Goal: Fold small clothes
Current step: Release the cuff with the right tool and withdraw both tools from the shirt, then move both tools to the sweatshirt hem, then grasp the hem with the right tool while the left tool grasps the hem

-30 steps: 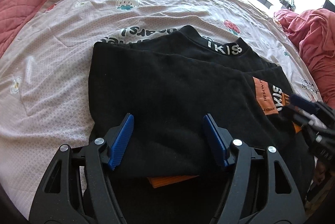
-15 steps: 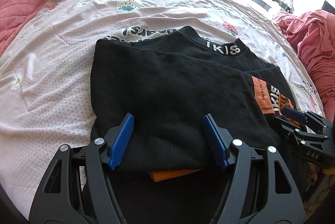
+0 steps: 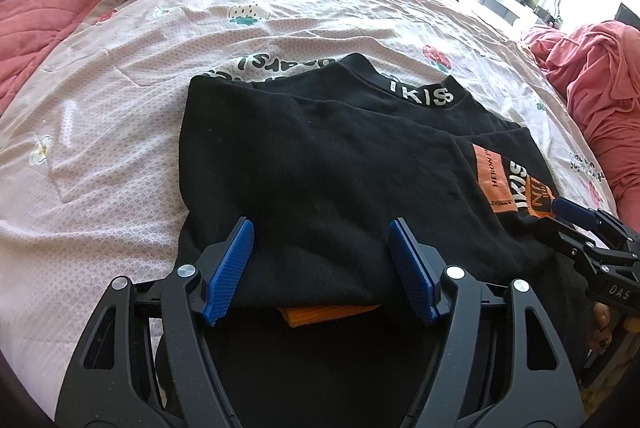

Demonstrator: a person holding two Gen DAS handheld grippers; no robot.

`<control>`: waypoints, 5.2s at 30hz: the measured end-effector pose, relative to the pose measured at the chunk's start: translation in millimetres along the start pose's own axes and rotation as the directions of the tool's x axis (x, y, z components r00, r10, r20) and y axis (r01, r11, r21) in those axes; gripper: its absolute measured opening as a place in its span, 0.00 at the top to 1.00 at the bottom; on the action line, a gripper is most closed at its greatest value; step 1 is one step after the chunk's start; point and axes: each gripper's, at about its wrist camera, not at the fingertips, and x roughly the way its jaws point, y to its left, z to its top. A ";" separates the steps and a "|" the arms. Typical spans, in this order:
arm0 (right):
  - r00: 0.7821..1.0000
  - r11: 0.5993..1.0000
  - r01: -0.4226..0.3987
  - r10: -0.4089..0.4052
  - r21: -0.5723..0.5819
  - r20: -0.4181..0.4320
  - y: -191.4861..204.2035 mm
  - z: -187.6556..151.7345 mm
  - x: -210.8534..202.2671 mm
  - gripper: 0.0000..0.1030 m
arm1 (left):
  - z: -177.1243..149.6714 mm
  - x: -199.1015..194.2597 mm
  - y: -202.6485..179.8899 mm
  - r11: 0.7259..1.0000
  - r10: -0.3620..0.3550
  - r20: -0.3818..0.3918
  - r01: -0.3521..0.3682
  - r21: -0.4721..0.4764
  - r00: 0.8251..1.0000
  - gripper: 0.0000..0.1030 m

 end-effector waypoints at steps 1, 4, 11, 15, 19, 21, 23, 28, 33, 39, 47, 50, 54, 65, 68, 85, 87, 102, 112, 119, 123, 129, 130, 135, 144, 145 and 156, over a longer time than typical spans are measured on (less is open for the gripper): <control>1.000 1.000 0.000 0.000 0.001 0.002 -0.2 0.1 -1.2 0.25 | -0.4 -0.8 -0.3 1.000 0.000 0.001 0.000 -0.001 1.000 0.38; 1.000 1.000 0.005 -0.005 0.000 0.013 -0.5 0.4 -5.7 0.16 | -1.4 -5.6 -1.3 1.000 -0.003 0.011 0.003 -0.011 1.000 0.35; 0.998 0.999 0.038 -0.037 -0.005 0.047 -0.5 0.0 -20.0 0.07 | -1.6 -24.8 -7.9 1.000 0.000 0.047 0.000 -0.018 0.999 0.19; 0.997 0.999 0.037 -0.038 0.009 0.061 -4.1 -0.3 -27.4 0.07 | -2.1 -35.9 -11.1 1.000 0.016 0.069 -0.015 -0.018 0.998 0.09; 0.997 0.999 0.035 -0.036 0.015 0.075 -5.9 -1.2 -36.0 0.07 | -1.3 -46.9 -14.7 0.999 0.041 0.092 -0.040 -0.013 0.995 0.09; 0.996 0.999 0.034 -0.035 0.018 0.086 -6.3 -1.9 -40.8 0.04 | -1.7 -51.4 -17.1 0.999 0.046 0.101 -0.046 -0.008 0.994 0.09; 0.995 0.999 0.031 -0.034 0.025 0.096 -7.1 -2.0 -45.0 0.04 | -2.3 -57.5 -19.2 0.999 0.052 0.113 -0.052 -0.006 0.992 0.09; 0.993 0.999 0.012 -0.017 0.041 0.120 -9.6 -1.4 -58.4 0.04 | -4.6 -71.0 -22.4 0.998 0.057 0.137 -0.056 -0.007 0.989 0.09; 0.989 0.999 0.013 -0.018 0.033 0.145 -9.1 -3.5 -72.3 0.04 | -8.8 -83.1 -25.1 0.998 0.063 0.153 -0.063 -0.003 0.986 0.09; 0.987 0.999 0.021 -0.025 0.024 0.160 -10.2 -8.9 -85.4 0.04 | -17.0 -97.4 -26.5 0.997 0.075 0.166 -0.076 0.001 0.983 0.09; 0.986 1.000 0.022 -0.024 0.012 0.168 -8.4 -17.3 -98.8 0.04 | -28.2 -112.4 -28.8 0.996 0.090 0.176 -0.093 0.007 0.980 0.09; 0.986 1.000 0.022 -0.022 0.003 0.165 -7.4 -21.0 -102.4 0.04 | -34.4 -116.8 -29.3 0.995 0.092 0.175 -0.095 0.009 0.980 0.09; 0.987 1.000 0.024 -0.024 0.001 0.160 -7.7 -27.3 -106.2 0.04 | -45.2 -123.2 -27.0 0.995 0.102 0.167 -0.104 0.006 0.981 0.09; 0.989 1.000 0.021 -0.022 0.010 0.145 -14.9 -48.4 -115.5 0.04 | -74.2 -145.0 -7.1 0.989 0.149 0.158 -0.143 -0.047 0.976 0.09; 0.989 1.000 0.019 -0.020 0.013 0.144 -16.5 -53.8 -118.5 0.04 | -82.6 -148.5 1.8 0.985 0.168 0.142 -0.159 -0.070 0.976 0.09; 0.992 1.000 0.009 -0.011 0.020 0.129 -25.1 -80.1 -128.1 0.04 | -136.0 -161.9 32.1 0.982 0.159 0.068 -0.151 -0.113 0.985 0.09; 0.992 1.000 0.005 -0.008 0.027 0.124 -28.1 -82.7 -128.5 0.04 | -139.2 -162.7 32.1 0.982 0.159 0.064 -0.151 -0.110 0.985 0.09; 0.993 0.999 0.023 -0.028 0.046 0.119 -41.0 -96.2 -138.4 0.04 | -170.3 -147.9 43.1 0.991 0.081 -0.049 -0.085 -0.103 0.996 0.12; 0.995 0.999 0.050 -0.051 0.022 0.091 -47.6 -110.2 -146.9 0.04 | -181.2 -130.3 43.2 0.998 0.015 -0.156 -0.023 -0.055 0.988 0.39; 1.000 1.000 0.023 -0.023 0.001 0.008 -52.2 -139.4 -153.7 0.04 | -180.8 -117.2 40.5 1.000 -0.017 -0.207 0.012 -0.022 0.978 0.49; 0.998 1.000 -0.022 0.021 -0.020 -0.066 -47.0 -160.6 -156.7 0.05 | -178.1 -115.4 42.7 0.999 -0.033 -0.212 0.027 -0.029 0.977 0.48; 0.983 0.998 -0.054 0.046 -0.044 -0.179 -39.9 -195.7 -157.6 0.21 | -177.0 -115.0 42.5 0.999 -0.041 -0.218 0.035 -0.029 0.975 0.49; 0.979 0.998 -0.054 0.046 -0.035 -0.198 -41.1 -200.4 -156.4 0.25 | -176.8 -115.4 42.2 0.999 -0.040 -0.221 0.034 -0.029 0.975 0.49; 0.960 0.995 -0.093 0.100 0.042 -0.261 -52.4 -220.0 -142.0 0.50 | -174.3 -117.8 43.7 0.999 -0.028 -0.220 0.023 -0.025 0.975 0.48; 0.967 0.983 -0.183 0.183 0.014 -0.179 -51.6 -208.4 -151.2 0.92 | -174.5 -128.1 57.8 0.999 -0.021 -0.236 0.011 -0.041 0.971 0.49; 0.966 0.977 -0.211 0.211 0.018 -0.148 -52.5 -202.4 -157.6 0.92 | -175.1 -129.1 58.9 0.999 -0.028 -0.245 0.018 -0.042 0.969 0.49; 0.940 0.947 -0.321 0.317 0.010 0.123 -64.9 -146.3 -198.7 0.92 | -177.8 -113.2 48.1 0.998 -0.058 -0.338 0.050 -0.032 0.939 0.76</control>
